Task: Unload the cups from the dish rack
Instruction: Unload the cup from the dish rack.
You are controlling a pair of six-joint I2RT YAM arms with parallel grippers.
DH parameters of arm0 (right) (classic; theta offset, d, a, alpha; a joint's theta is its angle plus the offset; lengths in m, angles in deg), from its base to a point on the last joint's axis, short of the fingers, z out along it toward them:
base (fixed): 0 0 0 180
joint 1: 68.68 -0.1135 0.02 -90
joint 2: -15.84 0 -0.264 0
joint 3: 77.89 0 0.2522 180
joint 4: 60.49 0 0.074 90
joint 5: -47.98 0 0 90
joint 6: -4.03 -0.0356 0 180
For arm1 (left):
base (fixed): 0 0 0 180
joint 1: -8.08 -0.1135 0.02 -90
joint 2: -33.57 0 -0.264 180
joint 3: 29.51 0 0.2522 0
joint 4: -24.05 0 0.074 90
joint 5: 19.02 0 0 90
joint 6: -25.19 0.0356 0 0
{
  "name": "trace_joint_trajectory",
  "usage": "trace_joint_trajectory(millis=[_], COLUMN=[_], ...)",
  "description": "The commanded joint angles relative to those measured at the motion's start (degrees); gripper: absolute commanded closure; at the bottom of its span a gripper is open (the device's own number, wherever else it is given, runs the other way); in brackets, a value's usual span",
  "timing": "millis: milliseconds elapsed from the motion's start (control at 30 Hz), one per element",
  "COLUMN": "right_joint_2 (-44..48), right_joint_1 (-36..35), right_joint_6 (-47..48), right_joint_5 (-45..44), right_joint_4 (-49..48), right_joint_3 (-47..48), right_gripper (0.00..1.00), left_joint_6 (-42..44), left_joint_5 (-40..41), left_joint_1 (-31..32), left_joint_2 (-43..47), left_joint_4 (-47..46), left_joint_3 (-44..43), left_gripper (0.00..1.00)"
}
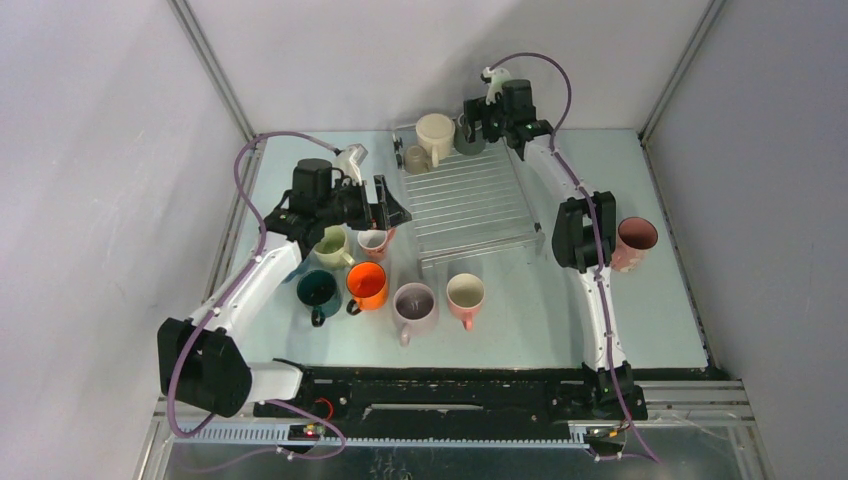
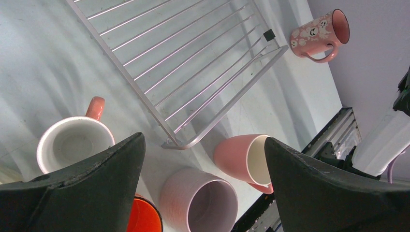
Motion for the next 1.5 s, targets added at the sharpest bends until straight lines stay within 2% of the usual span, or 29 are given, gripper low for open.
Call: trace_joint_trajectory(millis=[0,733,1467], right_joint_2=[0.61,-4.31,-9.93], right_joint_1=[0.08,3.11,3.77], right_joint_6=[-0.08,12.37,10.89], right_joint_5=[3.7,13.95,20.89], right_joint_4=[-2.63,-7.27,-13.41], right_joint_3=[1.84,4.21,7.57], right_gripper=[0.0,0.0,0.0], left_joint_6=[-0.21,-0.14,0.76], left_joint_5=[-1.42,-2.21,-2.64], left_joint_1=[-0.33,-0.32,0.1], left_joint_2=[-0.14,-2.89,-6.1], left_joint_4=[-1.5,-1.5,-0.35], left_joint_3=[1.0,0.77,-0.45], left_gripper=[0.0,0.0,0.0])
